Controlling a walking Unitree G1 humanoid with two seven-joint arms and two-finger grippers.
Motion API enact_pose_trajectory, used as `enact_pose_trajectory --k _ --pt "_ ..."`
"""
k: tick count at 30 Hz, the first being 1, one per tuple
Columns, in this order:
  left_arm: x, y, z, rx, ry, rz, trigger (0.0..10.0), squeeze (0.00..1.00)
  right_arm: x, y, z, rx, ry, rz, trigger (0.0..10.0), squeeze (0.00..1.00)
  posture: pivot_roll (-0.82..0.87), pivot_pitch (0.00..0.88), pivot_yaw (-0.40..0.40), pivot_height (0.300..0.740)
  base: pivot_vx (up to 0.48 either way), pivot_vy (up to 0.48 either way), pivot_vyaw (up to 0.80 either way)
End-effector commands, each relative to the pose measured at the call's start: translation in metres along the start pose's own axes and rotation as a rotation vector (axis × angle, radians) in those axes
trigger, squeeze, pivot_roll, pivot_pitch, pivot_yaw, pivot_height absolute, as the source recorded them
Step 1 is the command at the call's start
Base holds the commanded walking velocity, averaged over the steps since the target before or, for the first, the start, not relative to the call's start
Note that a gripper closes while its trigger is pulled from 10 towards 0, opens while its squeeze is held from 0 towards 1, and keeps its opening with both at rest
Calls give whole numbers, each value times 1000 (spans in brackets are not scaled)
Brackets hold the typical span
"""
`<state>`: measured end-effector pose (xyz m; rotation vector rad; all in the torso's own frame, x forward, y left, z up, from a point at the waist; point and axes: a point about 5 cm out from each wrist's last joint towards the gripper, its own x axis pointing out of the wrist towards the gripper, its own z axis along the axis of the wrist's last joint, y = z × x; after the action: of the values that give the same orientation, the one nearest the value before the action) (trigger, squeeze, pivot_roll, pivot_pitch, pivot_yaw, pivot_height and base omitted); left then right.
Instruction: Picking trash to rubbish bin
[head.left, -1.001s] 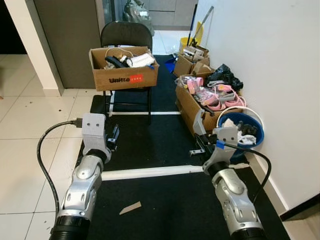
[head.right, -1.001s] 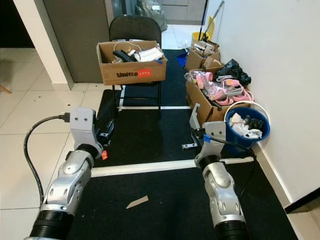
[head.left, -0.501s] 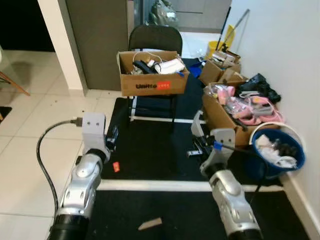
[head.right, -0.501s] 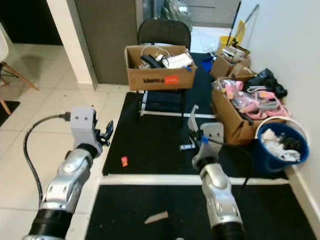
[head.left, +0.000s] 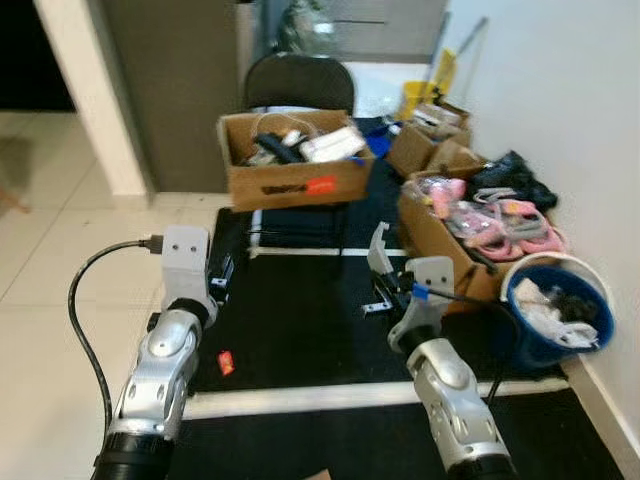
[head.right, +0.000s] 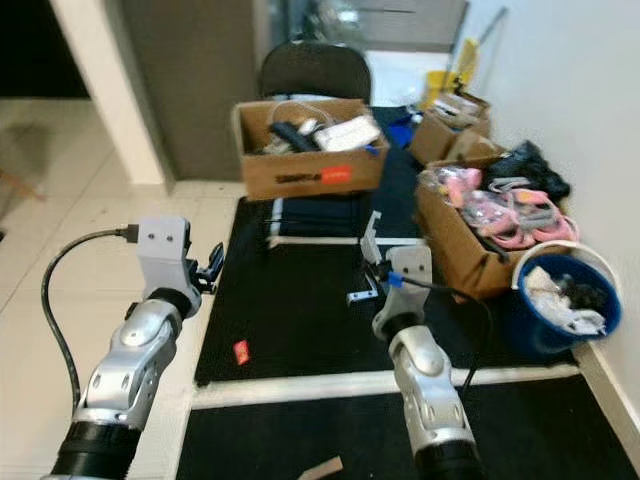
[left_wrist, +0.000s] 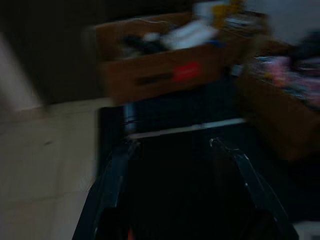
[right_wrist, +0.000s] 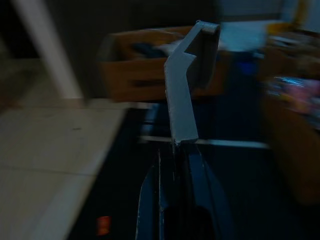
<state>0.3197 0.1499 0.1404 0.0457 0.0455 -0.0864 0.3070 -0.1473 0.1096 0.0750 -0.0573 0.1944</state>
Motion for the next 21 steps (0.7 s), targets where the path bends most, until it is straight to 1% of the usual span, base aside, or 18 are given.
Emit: enact_pose_trajectory --k 1,11,15,21 --pt "-3 1 -4 13 16 6 10000 0 0 -4 0 9 5 -22 10000 0 -63 90 -4 740 431 0 0" --pt "-4 2 -5 16 17 8 10000 0 2 -1 0 -3 3 1 10000 0 -73 96 -11 740 427 0 0" --pt "-4 5 -7 15 23 24 10000 0 5 -6 4 -23 1 -24 10000 0 -82 95 -15 740 430 0 0" --pt "-3 5 -6 13 22 32 10000 0 7 -7 5 -38 2 -16 10000 0 -83 95 -26 740 428 0 0"
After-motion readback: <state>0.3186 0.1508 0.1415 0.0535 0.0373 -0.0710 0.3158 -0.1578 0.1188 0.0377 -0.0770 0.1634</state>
